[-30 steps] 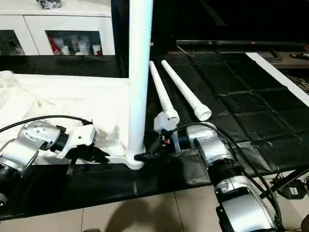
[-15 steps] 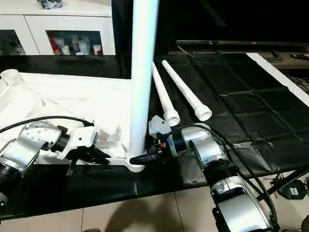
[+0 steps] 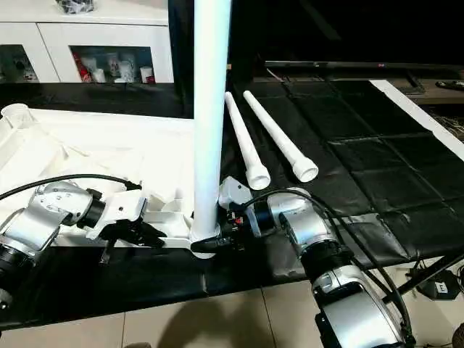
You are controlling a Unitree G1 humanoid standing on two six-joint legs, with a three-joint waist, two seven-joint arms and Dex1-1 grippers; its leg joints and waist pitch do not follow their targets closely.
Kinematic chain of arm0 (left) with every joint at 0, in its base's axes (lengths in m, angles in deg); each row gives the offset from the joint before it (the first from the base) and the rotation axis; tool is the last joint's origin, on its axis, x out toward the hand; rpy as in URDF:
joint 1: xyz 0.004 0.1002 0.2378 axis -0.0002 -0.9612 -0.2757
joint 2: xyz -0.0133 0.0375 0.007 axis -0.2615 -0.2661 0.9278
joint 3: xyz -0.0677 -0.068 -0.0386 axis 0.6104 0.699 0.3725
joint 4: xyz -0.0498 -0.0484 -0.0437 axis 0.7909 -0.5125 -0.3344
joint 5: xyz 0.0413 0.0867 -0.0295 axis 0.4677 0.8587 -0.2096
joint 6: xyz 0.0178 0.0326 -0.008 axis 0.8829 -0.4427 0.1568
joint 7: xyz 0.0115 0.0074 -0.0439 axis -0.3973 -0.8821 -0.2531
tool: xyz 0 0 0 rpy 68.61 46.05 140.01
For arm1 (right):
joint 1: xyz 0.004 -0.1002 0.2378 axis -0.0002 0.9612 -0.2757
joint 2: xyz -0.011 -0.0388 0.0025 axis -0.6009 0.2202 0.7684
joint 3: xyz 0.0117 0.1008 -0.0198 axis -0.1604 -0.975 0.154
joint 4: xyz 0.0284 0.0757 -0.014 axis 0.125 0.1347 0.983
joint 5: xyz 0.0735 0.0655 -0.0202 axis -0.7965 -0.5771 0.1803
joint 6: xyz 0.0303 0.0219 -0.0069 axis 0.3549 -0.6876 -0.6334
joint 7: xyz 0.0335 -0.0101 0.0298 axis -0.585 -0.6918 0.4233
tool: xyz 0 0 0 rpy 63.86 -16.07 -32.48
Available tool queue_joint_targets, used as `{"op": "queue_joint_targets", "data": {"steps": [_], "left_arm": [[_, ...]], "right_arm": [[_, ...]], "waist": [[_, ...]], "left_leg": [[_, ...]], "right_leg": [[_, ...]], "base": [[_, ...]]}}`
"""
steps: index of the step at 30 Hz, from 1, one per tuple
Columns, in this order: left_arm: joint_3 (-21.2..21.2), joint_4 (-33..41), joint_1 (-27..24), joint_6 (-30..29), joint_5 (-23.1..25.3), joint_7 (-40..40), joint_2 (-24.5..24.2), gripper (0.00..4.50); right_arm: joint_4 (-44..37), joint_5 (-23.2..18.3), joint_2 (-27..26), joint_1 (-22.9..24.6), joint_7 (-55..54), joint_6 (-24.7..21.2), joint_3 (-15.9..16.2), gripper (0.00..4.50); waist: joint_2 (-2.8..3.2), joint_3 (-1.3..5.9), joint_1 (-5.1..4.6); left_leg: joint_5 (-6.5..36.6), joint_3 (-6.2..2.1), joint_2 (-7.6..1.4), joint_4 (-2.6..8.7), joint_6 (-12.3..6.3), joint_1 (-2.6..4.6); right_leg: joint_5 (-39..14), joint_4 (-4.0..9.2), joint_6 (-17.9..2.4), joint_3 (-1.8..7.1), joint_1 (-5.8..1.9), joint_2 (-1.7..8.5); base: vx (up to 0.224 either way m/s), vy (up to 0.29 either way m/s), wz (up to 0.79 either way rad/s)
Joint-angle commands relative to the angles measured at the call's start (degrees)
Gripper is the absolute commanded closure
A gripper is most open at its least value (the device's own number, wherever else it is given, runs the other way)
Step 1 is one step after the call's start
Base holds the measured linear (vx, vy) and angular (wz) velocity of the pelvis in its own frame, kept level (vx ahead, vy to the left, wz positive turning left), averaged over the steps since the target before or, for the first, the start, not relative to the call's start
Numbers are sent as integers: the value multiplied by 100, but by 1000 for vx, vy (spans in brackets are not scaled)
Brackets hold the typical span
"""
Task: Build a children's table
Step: Rotate leg to tighten
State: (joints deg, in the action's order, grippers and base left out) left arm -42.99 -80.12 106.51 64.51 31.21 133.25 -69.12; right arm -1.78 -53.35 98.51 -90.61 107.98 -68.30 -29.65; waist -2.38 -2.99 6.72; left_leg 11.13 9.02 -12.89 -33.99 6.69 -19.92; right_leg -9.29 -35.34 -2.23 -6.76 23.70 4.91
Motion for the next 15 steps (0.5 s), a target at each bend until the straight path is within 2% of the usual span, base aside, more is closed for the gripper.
{"op": "queue_joint_targets", "data": {"steps": [1, 4, 6, 12, 15], "left_arm": [[-264, 47, -17, 135, 77, 203, 76, 450], [-263, 32, -7, 134, 80, 214, 70, 450], [-262, 27, -7, 132, 80, 215, 69, 450], [-247, 29, -47, 74, 49, 218, 73, 450], [-182, 105, -130, -139, -16, 110, 125, 450]], "right_arm": [[25, -73, -9, 22, 22, -129, -59, 119], [4, -118, -5, 17, 85, -227, -99, 122], [-6, -124, 8, 27, 103, -229, -93, 158], [-100, -156, 28, 143, 164, -205, -66, 177], [-204, -206, 5, 247, 147, -285, -87, 177]], "waist": [[86, 407, -27], [87, 413, -24], [96, 409, -23], [101, 414, -17], [101, 415, -12]], "left_leg": [[892, 70, -83, 401, -147, -4], [849, 72, -86, 396, -150, -4], [859, 71, -85, 399, -146, -5], [858, 72, -81, 395, -135, -5], [867, 71, -86, 398, -139, -4]], "right_leg": [[-1247, 346, -1097, 354, -374, 340], [-1154, 333, -1124, 356, -372, 338], [-1145, 334, -1130, 353, -370, 339], [-1143, 341, -1113, 356, -377, 339], [-1086, 330, -1146, 353, -377, 337]], "base": [[0, 0, 0], [0, 0, 0], [0, 0, 0], [0, 0, 0], [0, 0, 0]]}}
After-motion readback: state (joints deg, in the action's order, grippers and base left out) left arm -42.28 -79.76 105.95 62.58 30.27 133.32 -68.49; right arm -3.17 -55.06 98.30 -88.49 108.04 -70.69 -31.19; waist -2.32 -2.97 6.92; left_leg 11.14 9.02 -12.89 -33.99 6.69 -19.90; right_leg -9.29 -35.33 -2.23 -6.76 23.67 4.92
